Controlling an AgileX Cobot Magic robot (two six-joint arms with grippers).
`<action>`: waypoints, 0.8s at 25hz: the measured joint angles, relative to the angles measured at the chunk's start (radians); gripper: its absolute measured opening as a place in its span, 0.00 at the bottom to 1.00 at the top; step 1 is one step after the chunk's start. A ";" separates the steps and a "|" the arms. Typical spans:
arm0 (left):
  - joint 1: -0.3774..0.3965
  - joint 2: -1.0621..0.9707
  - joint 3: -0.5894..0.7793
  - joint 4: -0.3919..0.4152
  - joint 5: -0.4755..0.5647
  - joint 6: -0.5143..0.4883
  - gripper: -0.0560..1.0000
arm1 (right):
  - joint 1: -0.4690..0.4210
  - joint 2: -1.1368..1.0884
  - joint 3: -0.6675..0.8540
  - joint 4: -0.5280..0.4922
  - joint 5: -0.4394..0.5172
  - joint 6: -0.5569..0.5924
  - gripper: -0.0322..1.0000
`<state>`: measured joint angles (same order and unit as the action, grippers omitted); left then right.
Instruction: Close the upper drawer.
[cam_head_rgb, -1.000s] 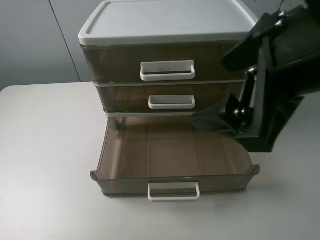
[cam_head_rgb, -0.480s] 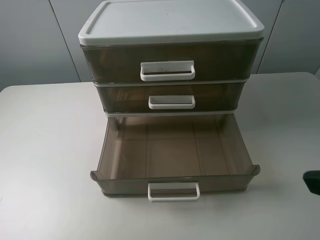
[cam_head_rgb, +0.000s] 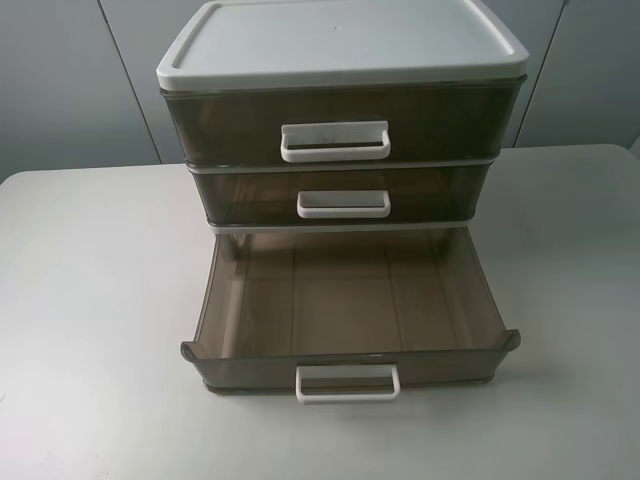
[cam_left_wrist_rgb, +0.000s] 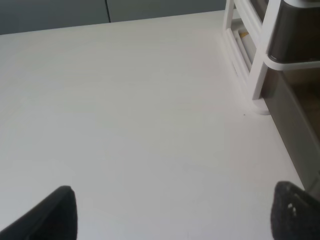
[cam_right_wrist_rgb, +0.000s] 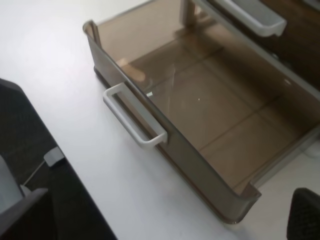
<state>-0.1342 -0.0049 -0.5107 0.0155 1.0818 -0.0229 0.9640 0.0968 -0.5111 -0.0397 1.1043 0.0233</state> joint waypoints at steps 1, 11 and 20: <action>0.000 0.000 0.000 0.000 0.000 0.000 0.75 | 0.000 -0.017 0.000 0.000 -0.002 0.000 0.71; 0.000 0.000 0.000 0.000 0.000 0.000 0.75 | 0.000 -0.095 0.000 0.000 -0.008 0.002 0.71; 0.000 0.000 0.000 0.000 0.000 0.000 0.75 | -0.136 -0.051 0.000 0.000 -0.008 -0.001 0.71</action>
<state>-0.1342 -0.0049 -0.5107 0.0155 1.0818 -0.0229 0.8280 0.0454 -0.5116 -0.0397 1.0962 0.0225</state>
